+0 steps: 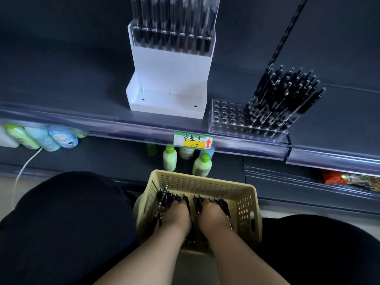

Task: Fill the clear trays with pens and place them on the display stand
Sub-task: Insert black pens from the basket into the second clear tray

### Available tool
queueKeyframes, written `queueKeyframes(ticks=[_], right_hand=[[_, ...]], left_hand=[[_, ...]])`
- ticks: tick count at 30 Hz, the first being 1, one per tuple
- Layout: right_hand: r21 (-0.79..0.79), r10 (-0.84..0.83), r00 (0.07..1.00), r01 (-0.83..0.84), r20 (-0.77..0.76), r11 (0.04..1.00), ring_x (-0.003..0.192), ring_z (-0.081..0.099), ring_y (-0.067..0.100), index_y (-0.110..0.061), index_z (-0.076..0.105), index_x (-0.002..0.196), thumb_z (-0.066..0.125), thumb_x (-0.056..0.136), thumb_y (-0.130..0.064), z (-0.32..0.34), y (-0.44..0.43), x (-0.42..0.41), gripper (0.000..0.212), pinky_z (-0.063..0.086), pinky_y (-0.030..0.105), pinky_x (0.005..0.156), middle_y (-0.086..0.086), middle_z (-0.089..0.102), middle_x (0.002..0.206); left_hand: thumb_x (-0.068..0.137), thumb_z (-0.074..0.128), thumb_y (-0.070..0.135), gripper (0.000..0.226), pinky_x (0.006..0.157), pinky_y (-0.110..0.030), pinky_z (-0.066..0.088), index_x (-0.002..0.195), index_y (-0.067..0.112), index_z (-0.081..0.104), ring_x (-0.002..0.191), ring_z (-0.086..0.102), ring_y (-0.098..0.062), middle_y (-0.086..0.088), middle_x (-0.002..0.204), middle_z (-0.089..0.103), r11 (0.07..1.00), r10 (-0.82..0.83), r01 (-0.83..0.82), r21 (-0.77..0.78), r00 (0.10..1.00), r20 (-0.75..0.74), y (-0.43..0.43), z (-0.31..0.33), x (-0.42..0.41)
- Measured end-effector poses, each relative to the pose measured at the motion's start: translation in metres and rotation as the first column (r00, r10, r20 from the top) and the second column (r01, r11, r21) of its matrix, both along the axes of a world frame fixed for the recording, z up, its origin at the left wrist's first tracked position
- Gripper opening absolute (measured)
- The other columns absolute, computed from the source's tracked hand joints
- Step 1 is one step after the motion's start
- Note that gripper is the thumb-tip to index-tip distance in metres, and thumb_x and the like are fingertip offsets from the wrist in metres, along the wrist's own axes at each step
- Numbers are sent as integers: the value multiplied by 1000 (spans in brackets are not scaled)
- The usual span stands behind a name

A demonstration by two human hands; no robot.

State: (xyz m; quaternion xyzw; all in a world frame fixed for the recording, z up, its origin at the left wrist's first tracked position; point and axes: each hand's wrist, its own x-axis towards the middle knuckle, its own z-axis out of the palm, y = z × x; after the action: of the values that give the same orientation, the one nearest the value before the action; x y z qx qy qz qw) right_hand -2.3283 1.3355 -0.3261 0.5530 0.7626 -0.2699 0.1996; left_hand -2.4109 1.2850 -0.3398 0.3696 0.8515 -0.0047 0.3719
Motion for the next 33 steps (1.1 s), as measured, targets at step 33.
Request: queueKeyframes(ticks=[33], right_hand=[[-123, -326, 880, 302, -346, 945, 104, 60, 25, -12, 51, 124, 57, 87, -21, 12, 9, 3, 38, 43, 21, 80, 10, 66, 112]], left_hand=[[96, 47, 31, 23, 81, -27, 39, 108, 14, 54, 105, 57, -27, -10, 114, 62, 896, 298, -394, 205, 876, 379, 17, -1, 5]])
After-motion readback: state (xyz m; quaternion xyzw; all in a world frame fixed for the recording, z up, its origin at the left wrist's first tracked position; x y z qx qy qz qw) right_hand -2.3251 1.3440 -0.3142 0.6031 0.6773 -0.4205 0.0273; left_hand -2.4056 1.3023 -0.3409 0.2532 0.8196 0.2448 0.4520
